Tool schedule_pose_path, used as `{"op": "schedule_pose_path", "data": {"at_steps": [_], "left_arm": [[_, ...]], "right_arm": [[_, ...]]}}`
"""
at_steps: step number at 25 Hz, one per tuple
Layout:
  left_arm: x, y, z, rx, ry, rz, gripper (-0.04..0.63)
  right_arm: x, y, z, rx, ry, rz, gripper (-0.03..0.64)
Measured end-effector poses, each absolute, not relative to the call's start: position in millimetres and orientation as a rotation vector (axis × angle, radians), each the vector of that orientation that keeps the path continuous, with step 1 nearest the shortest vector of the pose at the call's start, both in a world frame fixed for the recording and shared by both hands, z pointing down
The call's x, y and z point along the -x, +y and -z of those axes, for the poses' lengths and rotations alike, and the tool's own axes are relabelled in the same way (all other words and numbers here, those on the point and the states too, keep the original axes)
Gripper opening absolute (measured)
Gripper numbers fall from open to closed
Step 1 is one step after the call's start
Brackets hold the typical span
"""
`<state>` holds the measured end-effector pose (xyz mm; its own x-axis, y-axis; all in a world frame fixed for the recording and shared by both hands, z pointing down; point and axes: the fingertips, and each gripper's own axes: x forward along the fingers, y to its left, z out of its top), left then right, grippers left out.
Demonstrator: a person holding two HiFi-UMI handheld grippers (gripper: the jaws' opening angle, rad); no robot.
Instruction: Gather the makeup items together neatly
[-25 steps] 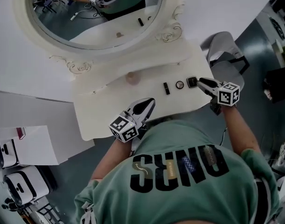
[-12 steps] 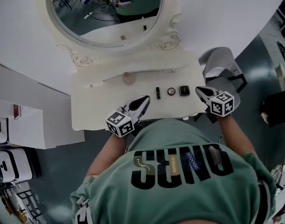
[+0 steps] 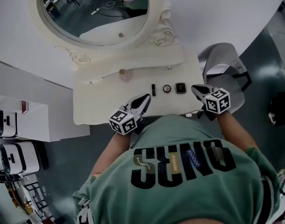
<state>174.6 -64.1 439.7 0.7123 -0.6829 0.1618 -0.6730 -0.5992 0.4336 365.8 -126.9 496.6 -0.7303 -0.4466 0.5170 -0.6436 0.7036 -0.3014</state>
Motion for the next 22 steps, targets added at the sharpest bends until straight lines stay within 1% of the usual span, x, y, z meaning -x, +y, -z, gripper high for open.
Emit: {"op": "schedule_pose_path", "data": {"at_steps": [22], "left_arm": [[-169, -77, -441, -2.454, -1.029, 0.044, 0.003]], "right_arm": [[-371, -132, -497, -0.857, -2.471, -0.619, -0.008]]}}
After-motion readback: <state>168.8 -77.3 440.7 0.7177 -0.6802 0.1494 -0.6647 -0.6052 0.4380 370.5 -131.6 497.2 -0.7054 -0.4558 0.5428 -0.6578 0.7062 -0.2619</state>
